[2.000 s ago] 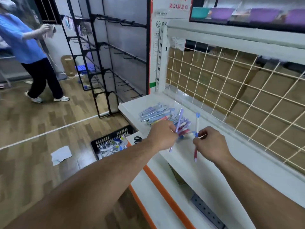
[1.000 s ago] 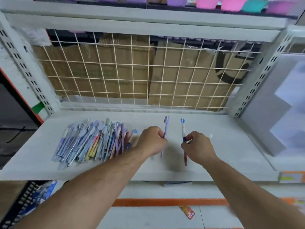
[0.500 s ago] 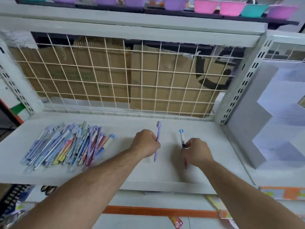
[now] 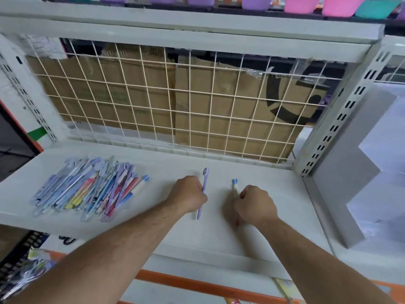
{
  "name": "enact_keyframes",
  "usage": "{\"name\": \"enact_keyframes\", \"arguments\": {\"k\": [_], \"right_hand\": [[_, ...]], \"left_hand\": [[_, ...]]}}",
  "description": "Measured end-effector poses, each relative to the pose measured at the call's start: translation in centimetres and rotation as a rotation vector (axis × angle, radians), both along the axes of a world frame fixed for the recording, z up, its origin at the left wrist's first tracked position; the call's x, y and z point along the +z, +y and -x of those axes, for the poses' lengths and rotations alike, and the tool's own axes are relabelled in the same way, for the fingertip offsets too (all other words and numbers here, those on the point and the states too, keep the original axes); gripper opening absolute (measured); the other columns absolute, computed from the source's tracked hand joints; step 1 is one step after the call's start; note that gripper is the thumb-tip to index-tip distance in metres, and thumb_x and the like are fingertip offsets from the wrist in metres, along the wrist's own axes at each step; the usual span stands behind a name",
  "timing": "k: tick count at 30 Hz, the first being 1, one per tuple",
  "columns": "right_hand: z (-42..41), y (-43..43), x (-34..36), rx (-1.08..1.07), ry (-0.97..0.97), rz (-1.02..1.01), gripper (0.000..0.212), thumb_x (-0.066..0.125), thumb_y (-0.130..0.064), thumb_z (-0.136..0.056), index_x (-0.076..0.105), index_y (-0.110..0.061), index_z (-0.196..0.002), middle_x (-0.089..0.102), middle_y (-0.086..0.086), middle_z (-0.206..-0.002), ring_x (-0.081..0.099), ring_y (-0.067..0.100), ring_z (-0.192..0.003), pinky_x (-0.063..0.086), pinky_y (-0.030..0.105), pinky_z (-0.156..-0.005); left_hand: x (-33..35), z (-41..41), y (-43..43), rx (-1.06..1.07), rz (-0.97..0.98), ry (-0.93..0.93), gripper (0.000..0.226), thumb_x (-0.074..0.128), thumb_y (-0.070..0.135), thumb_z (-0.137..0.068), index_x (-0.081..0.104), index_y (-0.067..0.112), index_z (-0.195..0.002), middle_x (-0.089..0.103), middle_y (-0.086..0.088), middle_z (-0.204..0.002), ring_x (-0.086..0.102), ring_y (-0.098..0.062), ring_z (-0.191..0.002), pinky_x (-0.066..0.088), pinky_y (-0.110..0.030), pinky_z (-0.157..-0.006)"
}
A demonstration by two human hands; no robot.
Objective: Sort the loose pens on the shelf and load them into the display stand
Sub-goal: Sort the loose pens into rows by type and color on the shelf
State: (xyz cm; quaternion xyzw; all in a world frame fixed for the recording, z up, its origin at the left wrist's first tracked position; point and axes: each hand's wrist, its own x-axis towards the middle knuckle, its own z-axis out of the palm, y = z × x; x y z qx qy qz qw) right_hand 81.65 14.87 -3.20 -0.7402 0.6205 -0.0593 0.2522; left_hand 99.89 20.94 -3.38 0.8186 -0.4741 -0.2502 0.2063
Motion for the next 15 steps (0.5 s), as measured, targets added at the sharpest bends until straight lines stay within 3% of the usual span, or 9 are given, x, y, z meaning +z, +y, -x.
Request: {"name": "enact_keyframes", "arguments": {"k": [6,10,15], "right_hand": [[-1.6,0.6,0.4,0.101,-0.013,0.161,0.018,0.055,-0.033,-0.087,0.057,-0.024,-0.103,0.065,-0.005,-0.097,0.063,0.022,-0.083,0.051,0.03,-0.073],[-3.2,1.5,0.6,0.148,-0.033,0.132,0.02,0.051,-0.035,-0.09,0.055,-0.026,-0.107,0.062,-0.006,-0.096,0.066,0.023,-0.05,0.056,0.033,-0.062],[-4.7,2.5,0.6,0.131,-0.059,0.147,0.025,0.056,-0.035,-0.09,0.059,-0.024,-0.112,0.064,-0.005,-0.098,0.065,0.024,-0.081,0.055,0.034,-0.068]], "left_hand": [[0.2,-1.3,0.7,0.033,-0.044,-0.074,0.005,0.06,0.014,-0.07,0.056,0.013,-0.07,0.06,-0.001,-0.065,0.055,-0.018,-0.058,0.035,-0.023,-0.049],[0.3,-2.8,1.7,0.04,-0.095,-0.128,0.008,0.06,0.012,-0.069,0.052,0.015,-0.069,0.057,0.0,-0.064,0.055,-0.017,-0.056,0.031,-0.023,-0.046],[1.0,-4.6,2.7,0.001,-0.119,-0.158,0.008,0.058,0.008,-0.072,0.054,0.013,-0.068,0.058,0.0,-0.058,0.055,-0.015,-0.051,0.033,-0.021,-0.037]]}}
